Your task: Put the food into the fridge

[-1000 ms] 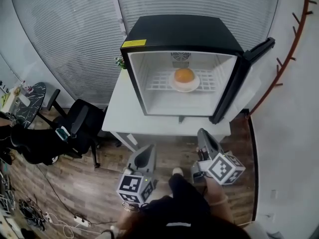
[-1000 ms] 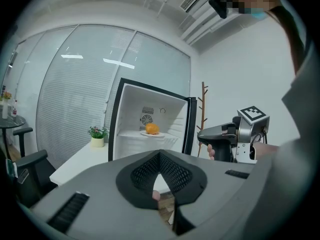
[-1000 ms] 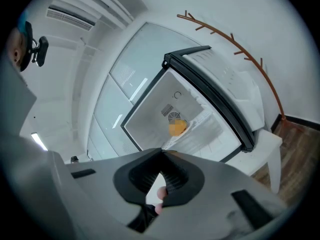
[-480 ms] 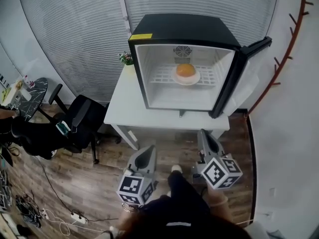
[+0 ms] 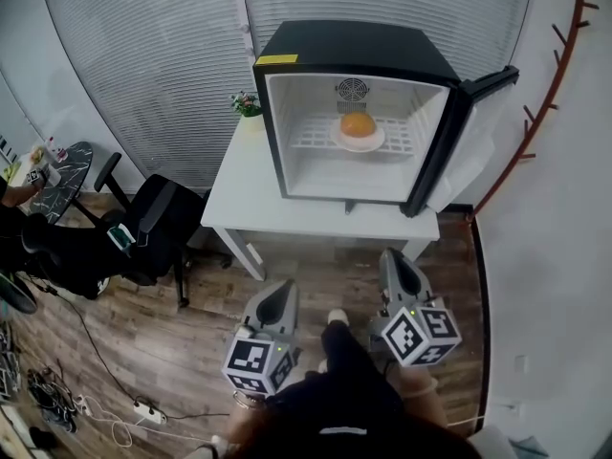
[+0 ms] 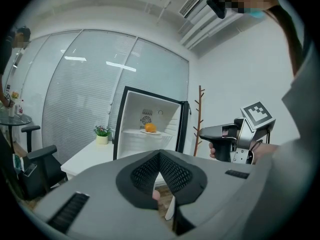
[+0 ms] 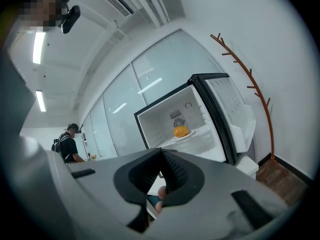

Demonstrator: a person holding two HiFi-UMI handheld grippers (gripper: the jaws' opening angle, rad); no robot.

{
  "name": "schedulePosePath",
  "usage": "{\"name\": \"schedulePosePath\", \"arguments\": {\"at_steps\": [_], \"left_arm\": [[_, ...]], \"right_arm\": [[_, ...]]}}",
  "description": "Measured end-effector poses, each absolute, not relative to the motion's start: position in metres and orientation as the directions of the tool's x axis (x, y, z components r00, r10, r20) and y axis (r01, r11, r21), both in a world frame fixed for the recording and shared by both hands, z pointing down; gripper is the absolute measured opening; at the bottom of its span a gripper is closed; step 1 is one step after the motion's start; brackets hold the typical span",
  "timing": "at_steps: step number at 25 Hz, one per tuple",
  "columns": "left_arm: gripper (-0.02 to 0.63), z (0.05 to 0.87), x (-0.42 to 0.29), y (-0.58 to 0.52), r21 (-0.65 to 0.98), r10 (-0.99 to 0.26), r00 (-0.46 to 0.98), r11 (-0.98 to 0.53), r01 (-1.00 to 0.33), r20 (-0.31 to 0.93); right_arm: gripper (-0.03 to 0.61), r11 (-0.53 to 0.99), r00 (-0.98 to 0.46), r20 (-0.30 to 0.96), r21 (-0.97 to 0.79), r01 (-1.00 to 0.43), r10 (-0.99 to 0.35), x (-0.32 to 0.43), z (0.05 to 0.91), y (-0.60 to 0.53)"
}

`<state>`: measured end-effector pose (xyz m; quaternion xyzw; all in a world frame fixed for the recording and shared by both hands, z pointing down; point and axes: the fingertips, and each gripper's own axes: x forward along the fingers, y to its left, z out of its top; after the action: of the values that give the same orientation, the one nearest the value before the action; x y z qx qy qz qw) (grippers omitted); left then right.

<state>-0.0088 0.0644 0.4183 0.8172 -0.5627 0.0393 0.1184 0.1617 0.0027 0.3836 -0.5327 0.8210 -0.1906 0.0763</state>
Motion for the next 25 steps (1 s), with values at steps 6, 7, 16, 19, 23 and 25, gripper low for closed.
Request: {"name": "schedulePosePath", "arguments": {"at_steps": [6, 7, 16, 19, 23, 25], "left_arm": [[0.011, 0.418, -0.009, 0.078, 0.152, -0.916, 0.358, -0.333, -0.931, 0.183], [0.011, 0.418, -0.009, 0.080, 0.154, -0.916, 0.358, -0.333, -0.930, 0.182], [0.012, 0.419, -0.006, 0.088, 0.159, -0.918, 0.360, -0.336, -0.928, 0.163], [0.012, 0.421, -0.007, 0.091, 0.166, -0.918, 0.361, -0.335, -0.927, 0.164], [0.012, 0.420, -0.009, 0.091, 0.169, -0.920, 0.357, -0.331, -0.928, 0.162], [0.011, 0.419, -0.009, 0.090, 0.168, -0.921, 0.356, -0.330, -0.929, 0.160]], "right_arm": [[-0.006, 0.354, -0.406, 0.078, -0.359, -0.864, -0.910, 0.163, 0.382, 0.017], [-0.006, 0.354, -0.405, 0.079, -0.353, -0.866, -0.911, 0.163, 0.382, 0.019], [-0.006, 0.353, -0.394, 0.075, -0.315, -0.881, -0.916, 0.165, 0.378, 0.027], [-0.006, 0.353, -0.391, 0.076, -0.299, -0.886, -0.917, 0.163, 0.377, 0.029], [-0.007, 0.362, -0.399, 0.081, -0.287, -0.887, -0.913, 0.159, 0.376, 0.029], [-0.006, 0.367, -0.403, 0.082, -0.283, -0.886, -0.911, 0.157, 0.376, 0.027]]}}
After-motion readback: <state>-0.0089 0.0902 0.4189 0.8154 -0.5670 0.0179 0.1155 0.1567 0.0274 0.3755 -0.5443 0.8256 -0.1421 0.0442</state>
